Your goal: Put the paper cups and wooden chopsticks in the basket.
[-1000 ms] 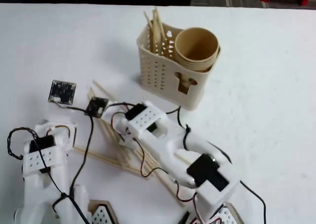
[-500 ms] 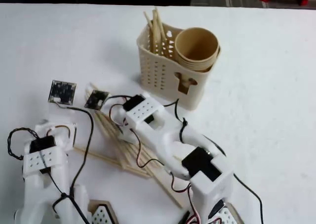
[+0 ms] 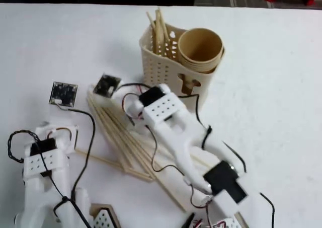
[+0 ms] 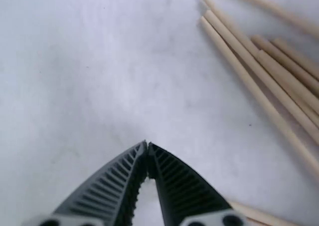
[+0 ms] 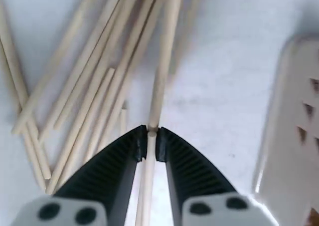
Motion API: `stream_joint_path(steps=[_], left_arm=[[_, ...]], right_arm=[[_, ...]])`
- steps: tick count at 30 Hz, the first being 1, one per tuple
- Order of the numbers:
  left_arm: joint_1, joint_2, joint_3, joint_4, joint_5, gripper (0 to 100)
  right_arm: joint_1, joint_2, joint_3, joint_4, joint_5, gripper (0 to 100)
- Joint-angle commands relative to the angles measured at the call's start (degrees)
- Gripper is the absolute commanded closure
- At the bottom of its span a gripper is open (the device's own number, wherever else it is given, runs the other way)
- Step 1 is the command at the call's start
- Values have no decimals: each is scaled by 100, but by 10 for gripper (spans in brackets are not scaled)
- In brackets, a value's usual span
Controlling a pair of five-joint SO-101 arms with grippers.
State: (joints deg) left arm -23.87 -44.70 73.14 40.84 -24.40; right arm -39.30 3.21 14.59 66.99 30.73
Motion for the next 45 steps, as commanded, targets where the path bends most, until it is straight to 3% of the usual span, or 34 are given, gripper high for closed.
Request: stream_joint_path(steps=[1,5,9,15,23,29,38,45], left_arm=[[-40,-136,-18,-114,-53,972],[-31,-136,-18,-114,-53,972],[-31,-136,-18,-114,-53,972],[-31,-136,-18,-114,-53,972],[-31,-136,-18,-114,-53,972],[-31,-136,-18,-114,-53,972],[-31,-136,-18,-114,-53,972],[-31,-136,-18,-114,-53,972]], right_arm=[[92,-804,-141,92,0,978],[75,-1727,-158,57,-9,978],[84,-2519,-536,84,-510,978],[84,-2967,-1512,145,-774,978],[101,-2677,-3235,-22,-774,978],[488,-2360,-4237,-945,-774,978],[1156,-1763,-4431,-2571,-1653,978],[1429,-1174,-4422,-2703,-1662,978]])
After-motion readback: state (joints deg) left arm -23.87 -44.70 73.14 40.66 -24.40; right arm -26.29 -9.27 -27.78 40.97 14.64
